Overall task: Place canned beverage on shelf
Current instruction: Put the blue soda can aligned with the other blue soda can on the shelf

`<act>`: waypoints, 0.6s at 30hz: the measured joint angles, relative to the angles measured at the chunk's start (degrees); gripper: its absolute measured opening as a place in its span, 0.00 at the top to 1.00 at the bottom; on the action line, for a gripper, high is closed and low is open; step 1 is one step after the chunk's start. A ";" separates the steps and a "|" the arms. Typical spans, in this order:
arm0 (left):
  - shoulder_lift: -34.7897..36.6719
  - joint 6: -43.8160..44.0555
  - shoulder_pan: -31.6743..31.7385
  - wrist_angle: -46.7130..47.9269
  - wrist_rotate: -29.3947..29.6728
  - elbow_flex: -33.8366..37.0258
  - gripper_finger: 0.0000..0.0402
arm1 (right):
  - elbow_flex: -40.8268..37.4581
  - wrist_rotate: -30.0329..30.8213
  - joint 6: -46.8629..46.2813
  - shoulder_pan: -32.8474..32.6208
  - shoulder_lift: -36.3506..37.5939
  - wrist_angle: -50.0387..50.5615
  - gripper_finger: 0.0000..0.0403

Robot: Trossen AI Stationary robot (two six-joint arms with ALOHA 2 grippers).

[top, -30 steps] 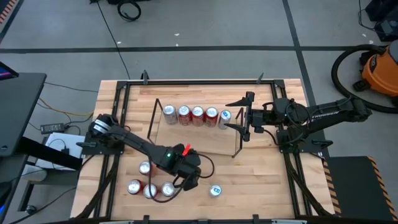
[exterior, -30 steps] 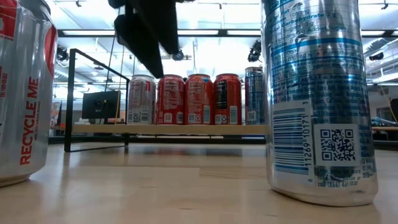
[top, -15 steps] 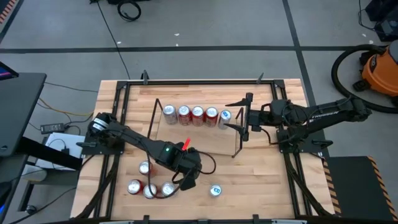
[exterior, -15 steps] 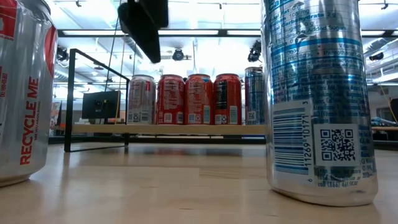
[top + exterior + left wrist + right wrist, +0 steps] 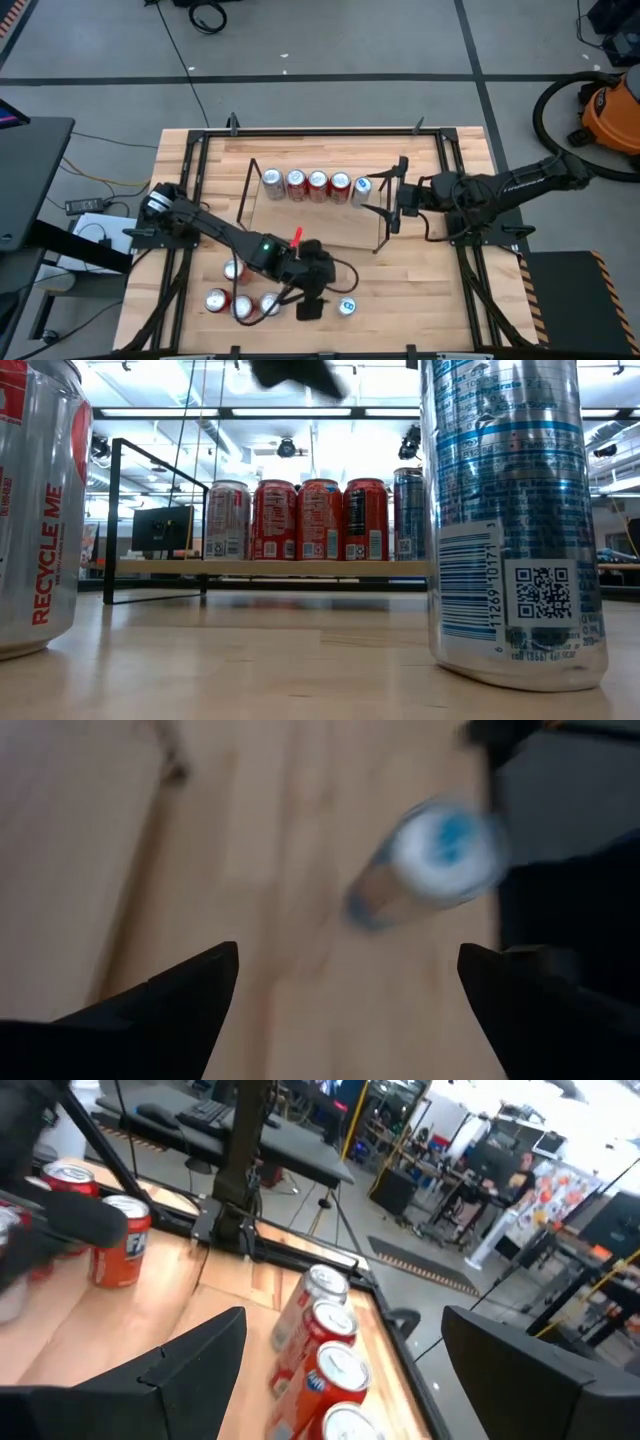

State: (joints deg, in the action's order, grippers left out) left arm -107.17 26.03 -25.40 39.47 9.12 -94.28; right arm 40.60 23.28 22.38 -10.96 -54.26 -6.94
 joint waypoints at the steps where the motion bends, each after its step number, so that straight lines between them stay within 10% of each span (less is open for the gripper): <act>1: 0.00 -1.26 -0.30 -2.03 -0.01 0.00 0.03 | 0.00 0.56 -0.76 -0.52 0.00 0.39 0.14; 12: -0.82 -11.61 -5.02 -15.40 10.99 -0.02 0.03 | 0.00 16.28 -2.64 -9.64 0.02 1.98 0.14; 18: -0.86 -9.39 -4.81 -10.64 12.84 -0.04 0.03 | 0.00 12.50 -7.09 -13.02 0.02 2.49 0.14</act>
State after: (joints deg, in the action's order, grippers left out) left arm -108.03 16.64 -30.22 28.83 21.96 -94.32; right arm 40.60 35.78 15.29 -23.98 -54.24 -4.45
